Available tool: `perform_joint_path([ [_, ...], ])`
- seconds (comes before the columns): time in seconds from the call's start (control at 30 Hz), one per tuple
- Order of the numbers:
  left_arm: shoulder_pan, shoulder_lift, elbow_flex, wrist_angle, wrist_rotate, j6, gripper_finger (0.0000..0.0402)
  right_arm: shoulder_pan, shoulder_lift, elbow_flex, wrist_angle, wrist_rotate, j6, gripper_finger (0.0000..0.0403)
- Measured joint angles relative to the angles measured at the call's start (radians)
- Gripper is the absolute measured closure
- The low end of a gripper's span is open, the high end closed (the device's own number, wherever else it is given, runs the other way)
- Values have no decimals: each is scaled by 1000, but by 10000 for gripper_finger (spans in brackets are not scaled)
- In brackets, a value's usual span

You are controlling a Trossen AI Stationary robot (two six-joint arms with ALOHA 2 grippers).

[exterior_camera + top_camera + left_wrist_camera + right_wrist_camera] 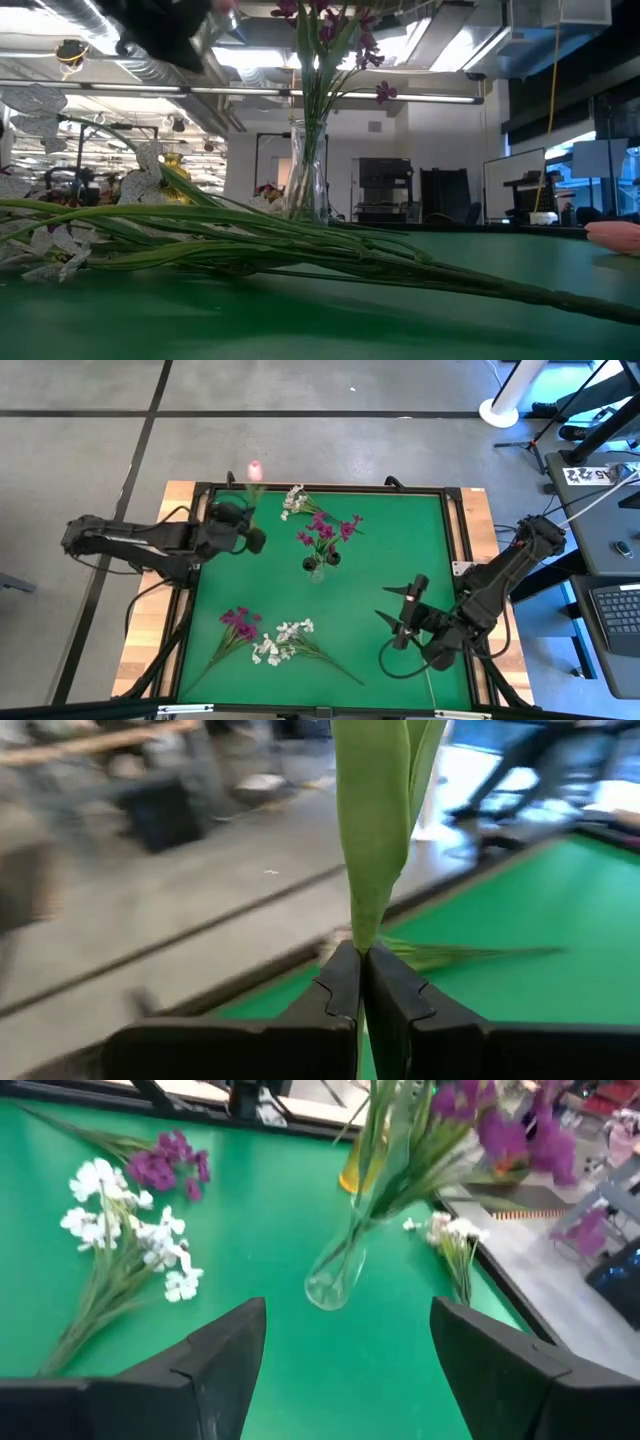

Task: Sort flowers into vase by color
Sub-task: Put the left pink tulip into the yellow vase

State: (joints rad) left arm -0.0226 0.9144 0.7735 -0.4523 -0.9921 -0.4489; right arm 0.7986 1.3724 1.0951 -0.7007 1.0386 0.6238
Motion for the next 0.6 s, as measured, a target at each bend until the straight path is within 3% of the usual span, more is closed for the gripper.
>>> perform_joint_path([
  [0.2, 129, -4, -81, 397, 210, 227, 401, 0, 0, -37, 2, -14, 70, 123],
  [0.37, 255, -41, -70, 400, 266, 324, 401, 0, 0, -39, 0, -28, 83, 123],
  [0.6, 469, -185, -69, 334, 433, 327, 401, 0, 0, -39, -6, -19, 89, 123],
])
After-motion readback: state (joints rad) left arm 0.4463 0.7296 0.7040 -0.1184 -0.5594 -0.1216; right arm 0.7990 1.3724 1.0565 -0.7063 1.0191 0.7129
